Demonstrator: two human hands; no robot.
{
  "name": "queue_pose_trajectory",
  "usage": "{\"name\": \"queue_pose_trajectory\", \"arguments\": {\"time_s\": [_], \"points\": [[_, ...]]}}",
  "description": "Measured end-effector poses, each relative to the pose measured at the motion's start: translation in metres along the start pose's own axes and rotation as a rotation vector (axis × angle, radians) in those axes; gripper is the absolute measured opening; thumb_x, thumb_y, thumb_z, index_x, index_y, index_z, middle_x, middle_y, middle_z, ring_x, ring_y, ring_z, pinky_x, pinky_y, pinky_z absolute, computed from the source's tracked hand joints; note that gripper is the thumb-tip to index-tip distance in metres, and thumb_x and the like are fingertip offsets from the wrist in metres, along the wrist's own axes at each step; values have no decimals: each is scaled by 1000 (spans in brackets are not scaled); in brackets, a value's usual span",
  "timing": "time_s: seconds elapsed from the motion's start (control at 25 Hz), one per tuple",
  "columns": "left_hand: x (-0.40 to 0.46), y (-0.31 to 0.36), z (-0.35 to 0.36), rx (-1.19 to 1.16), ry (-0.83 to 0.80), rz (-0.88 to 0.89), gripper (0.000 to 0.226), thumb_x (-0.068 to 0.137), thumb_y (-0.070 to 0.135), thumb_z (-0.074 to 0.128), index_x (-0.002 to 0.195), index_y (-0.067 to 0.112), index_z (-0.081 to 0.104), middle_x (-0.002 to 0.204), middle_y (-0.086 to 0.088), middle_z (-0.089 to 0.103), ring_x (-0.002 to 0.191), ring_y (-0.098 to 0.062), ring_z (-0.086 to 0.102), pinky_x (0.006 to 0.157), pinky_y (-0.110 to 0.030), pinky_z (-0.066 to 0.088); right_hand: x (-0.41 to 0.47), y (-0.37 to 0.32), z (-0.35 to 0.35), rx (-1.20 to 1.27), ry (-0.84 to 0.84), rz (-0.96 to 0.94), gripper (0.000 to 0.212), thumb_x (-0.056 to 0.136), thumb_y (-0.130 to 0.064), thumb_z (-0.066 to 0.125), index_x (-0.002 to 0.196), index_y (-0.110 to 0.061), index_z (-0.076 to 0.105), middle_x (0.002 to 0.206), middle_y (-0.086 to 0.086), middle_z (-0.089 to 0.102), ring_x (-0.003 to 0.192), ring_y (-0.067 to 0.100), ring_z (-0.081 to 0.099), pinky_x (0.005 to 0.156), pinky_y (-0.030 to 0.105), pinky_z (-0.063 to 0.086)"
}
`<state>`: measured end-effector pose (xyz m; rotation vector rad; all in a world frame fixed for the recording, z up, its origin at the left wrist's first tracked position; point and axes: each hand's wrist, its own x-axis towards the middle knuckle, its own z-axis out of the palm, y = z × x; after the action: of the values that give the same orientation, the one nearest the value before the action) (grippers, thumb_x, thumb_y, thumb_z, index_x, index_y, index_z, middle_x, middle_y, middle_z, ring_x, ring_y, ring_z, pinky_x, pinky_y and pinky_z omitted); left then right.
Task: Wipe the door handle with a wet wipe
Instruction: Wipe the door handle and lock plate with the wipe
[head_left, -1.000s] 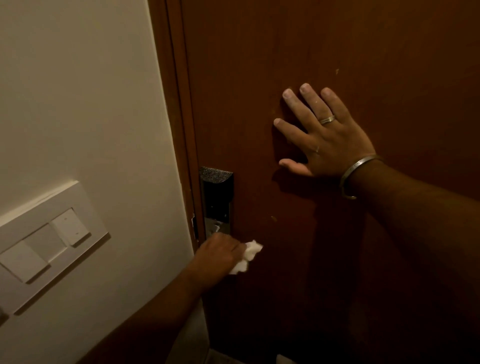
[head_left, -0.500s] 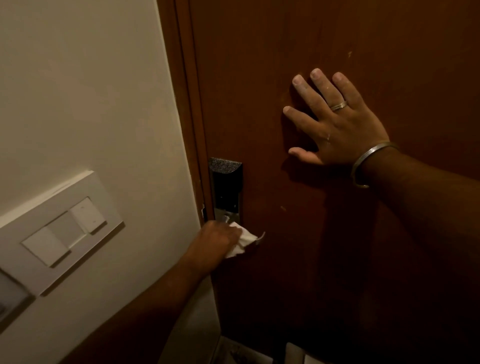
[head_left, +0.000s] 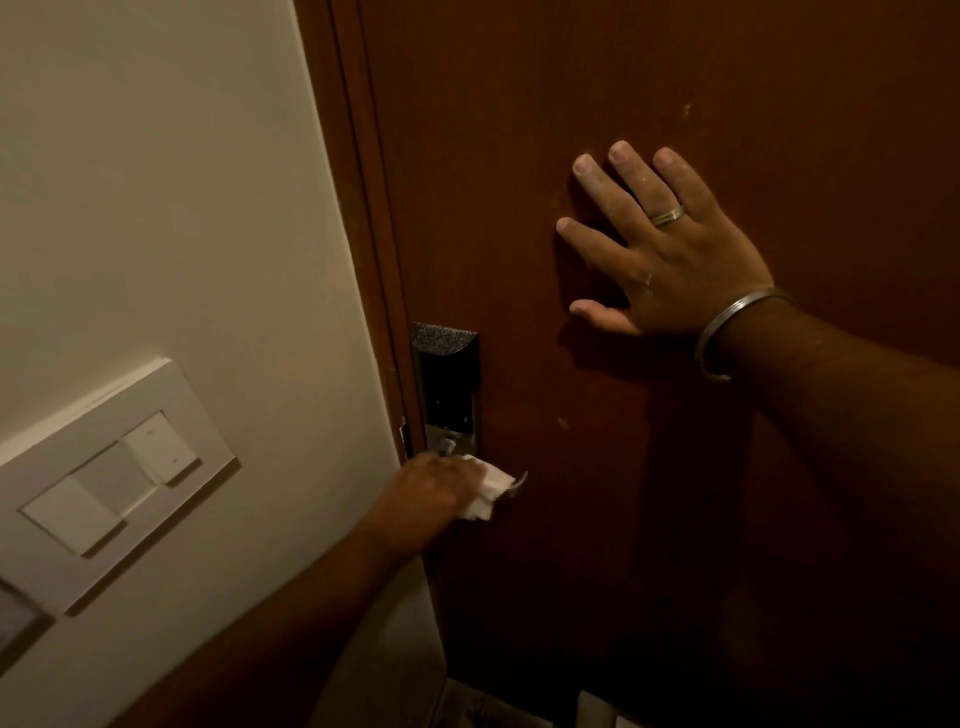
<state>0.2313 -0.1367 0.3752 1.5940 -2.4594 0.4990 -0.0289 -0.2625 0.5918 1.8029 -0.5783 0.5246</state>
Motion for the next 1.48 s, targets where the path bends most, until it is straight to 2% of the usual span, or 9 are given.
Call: {"name": "queue_pose_trajectory", "arguments": {"time_s": [0.24,0.48,0.6,0.84,1.0,1.08,1.32,1.4,1.48], "points": [[34,31,-10,38,-184,-2,15,86,23,67,98,15,67,89,-4,73,78,-20,68,79,-35,50,2,0,0,-8,-10,-2,78,93,-72,31,148,-18,38,161,23,20,147,44,22,118,57,20],[17,18,-7,-59,-119,-14,31,80,25,73,108,14,66,99,-8,74,85,-21,70,78,-38,56,2,0,-1,-6,-5,-2,77,94,-71,28,148,-18,38,161,23,20,147,43,22,118,56,20],[7,-10,-20,20,-227,-45,24,84,28,69,107,20,66,104,-4,72,94,-20,67,84,-36,54,1,2,0,-11,-10,-3,77,94,-71,28,148,-18,38,161,23,21,147,44,23,118,56,19],[37,46,-12,-22,-234,-87,17,90,26,60,101,14,66,94,-6,72,83,-20,67,78,-33,52,2,2,-1,-25,-24,-14,77,94,-72,27,148,-18,37,161,23,19,147,43,22,118,56,19],[14,9,-19,-117,-177,-50,20,82,23,71,102,20,68,98,-4,73,88,-19,68,79,-35,55,2,1,-1,-20,-13,-8,76,94,-70,26,148,-19,38,161,23,20,147,43,22,118,55,19],[9,-11,-30,-67,-263,-33,18,82,24,71,100,22,69,98,-3,74,91,-20,68,81,-34,54,2,1,-1,-11,-16,-6,75,94,-70,26,148,-19,38,161,23,20,147,43,22,118,55,20],[58,58,-27,-48,-262,-130,25,98,33,51,102,12,65,89,-6,69,78,-19,65,76,-33,50,2,1,0,-4,6,-9,75,94,-70,31,146,-17,40,160,23,23,146,44,25,117,56,22],[43,53,-22,-78,-175,-81,20,91,25,63,107,13,65,95,-8,72,83,-21,68,79,-35,52,3,0,1,-12,-1,-12,75,94,-70,29,147,-17,39,160,23,22,146,44,24,118,56,20],[12,32,-16,-62,-104,-49,46,72,18,82,114,11,64,109,-12,72,97,-25,69,83,-39,55,3,0,1,-2,-4,-16,75,95,-69,27,148,-17,37,161,23,20,147,44,23,118,56,17]]}}
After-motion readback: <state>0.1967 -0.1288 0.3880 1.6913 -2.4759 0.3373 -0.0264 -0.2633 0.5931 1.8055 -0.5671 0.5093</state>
